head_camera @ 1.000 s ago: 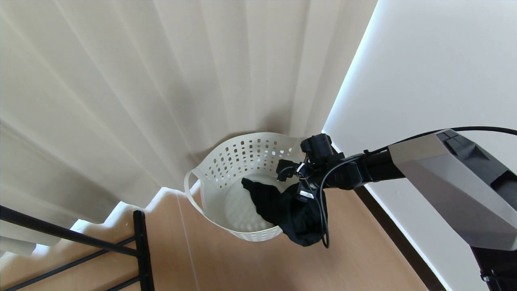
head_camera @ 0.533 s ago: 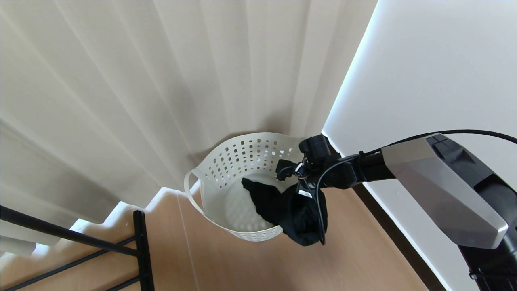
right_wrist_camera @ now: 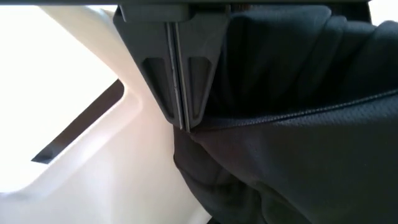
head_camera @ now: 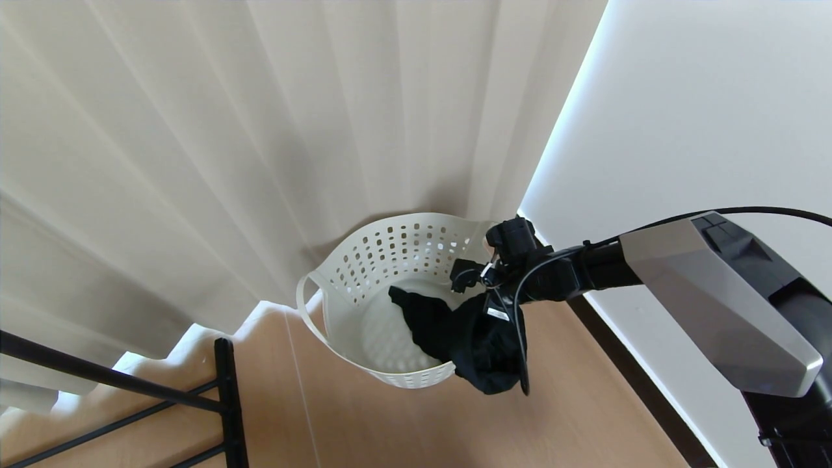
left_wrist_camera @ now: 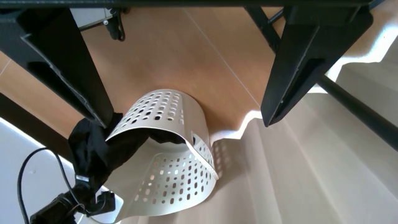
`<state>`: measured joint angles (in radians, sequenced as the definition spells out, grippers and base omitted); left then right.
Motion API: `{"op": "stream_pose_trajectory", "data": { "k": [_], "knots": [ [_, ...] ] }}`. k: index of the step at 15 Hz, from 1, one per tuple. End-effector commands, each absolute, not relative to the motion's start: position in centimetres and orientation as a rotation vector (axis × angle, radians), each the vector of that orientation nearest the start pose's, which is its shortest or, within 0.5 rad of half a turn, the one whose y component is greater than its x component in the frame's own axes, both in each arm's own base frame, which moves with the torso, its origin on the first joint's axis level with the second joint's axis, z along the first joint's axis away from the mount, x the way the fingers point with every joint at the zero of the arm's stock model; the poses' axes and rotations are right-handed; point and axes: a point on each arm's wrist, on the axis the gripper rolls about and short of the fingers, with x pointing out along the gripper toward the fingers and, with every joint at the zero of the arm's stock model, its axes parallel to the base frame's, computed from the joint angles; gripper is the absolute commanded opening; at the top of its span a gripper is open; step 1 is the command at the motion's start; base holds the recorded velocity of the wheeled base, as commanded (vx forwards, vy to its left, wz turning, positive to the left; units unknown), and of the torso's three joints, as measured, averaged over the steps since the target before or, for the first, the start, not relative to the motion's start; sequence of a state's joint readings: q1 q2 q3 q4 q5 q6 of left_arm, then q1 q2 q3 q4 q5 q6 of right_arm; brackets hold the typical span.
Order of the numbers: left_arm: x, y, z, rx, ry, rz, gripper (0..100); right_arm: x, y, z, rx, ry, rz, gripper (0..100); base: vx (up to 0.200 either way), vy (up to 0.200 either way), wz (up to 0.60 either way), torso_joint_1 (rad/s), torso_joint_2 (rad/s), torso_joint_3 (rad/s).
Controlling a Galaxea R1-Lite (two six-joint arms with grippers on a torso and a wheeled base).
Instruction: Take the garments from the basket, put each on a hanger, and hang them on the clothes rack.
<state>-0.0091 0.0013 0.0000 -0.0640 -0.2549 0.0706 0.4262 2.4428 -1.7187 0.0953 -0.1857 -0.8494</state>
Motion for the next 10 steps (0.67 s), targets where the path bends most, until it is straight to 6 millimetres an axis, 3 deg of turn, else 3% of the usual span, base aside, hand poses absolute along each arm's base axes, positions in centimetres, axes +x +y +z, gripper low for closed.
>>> {"op": "stream_pose_trajectory", "data": {
  "k": [1,10],
  "knots": [
    [-2.4,-0.5,8.2,0.078,-0.072,-0.261,100,43.3,19.2,7.6,-1.025,0.630,0.546,0,0.000,0.000,0.00,0.000,0.00,0.000],
    [-2.4,-0.5,8.2,0.078,-0.075,-0.261,100,38.1,19.1,12.8,-0.810,0.590,0.614,0,0.000,0.000,0.00,0.000,0.00,0.000]
  ]
}}
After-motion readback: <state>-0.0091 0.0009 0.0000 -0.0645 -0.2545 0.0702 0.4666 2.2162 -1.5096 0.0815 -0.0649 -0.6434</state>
